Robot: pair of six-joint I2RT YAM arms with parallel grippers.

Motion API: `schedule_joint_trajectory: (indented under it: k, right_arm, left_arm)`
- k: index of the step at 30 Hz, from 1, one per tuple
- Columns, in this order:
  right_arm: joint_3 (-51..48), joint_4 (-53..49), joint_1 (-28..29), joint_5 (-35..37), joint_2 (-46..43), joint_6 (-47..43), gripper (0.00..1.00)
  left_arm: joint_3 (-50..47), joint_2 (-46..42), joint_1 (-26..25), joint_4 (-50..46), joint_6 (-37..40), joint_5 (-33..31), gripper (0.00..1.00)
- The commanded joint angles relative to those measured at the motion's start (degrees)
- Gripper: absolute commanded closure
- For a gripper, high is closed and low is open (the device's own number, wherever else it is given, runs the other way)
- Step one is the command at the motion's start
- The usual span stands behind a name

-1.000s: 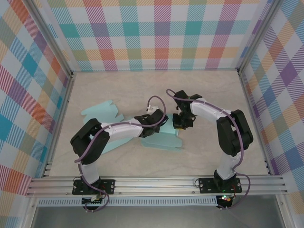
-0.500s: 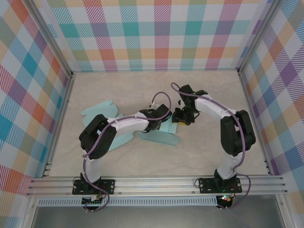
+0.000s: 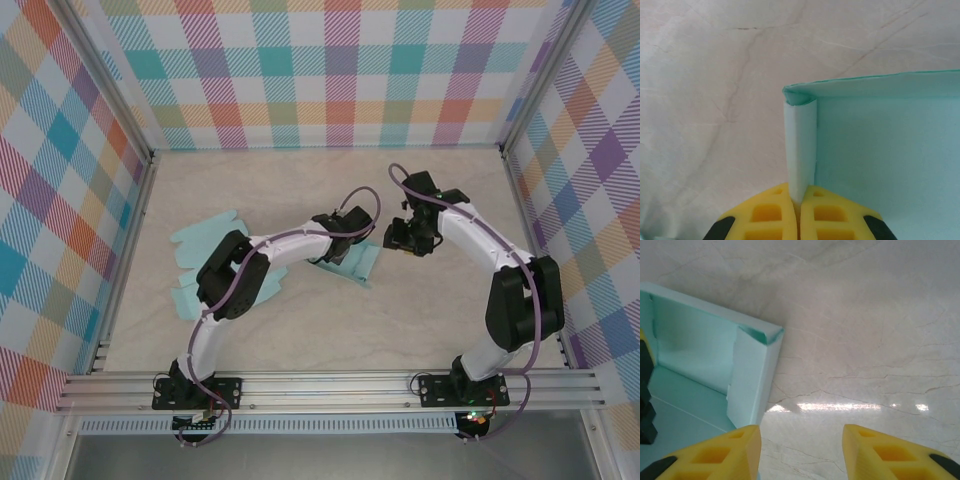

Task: Fold the paper box

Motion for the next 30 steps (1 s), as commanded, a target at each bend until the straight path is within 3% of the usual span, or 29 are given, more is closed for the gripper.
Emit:
schedule_joint_trajectory:
  k: [1,4,15,24,30]
  right_arm:
    - [-2.39,1.91,0.27,-1.20,-0.91,1.81,0.52]
    - [-2.89,2.76,0.22,-1.59,-0.69,2.18,0.50]
    - [-1.96,1.05,0.27,3.59,-1.25,1.95,0.47]
    - [-2.54,-0.08,0.27,5.00,-3.56,1.99,0.46]
    - [-4.90,3.43,0.27,1.96,-4.77,4.38,0.44]
  left_arm:
    - [0.80,7.50,0.89,-8.54,1.13,-7.06,1.00]
    - [3.33,10.37,0.81,-11.99,0.86,-12.22,1.00]
    - [7.37,17.05,-0.01,-14.60,3.40,-19.91,1.00]
    - [5.42,9.23,-0.19,-7.12,5.96,-5.39,1.00]
    - [10.92,9.77,-0.19,-13.80,2.09,-5.41,0.97]
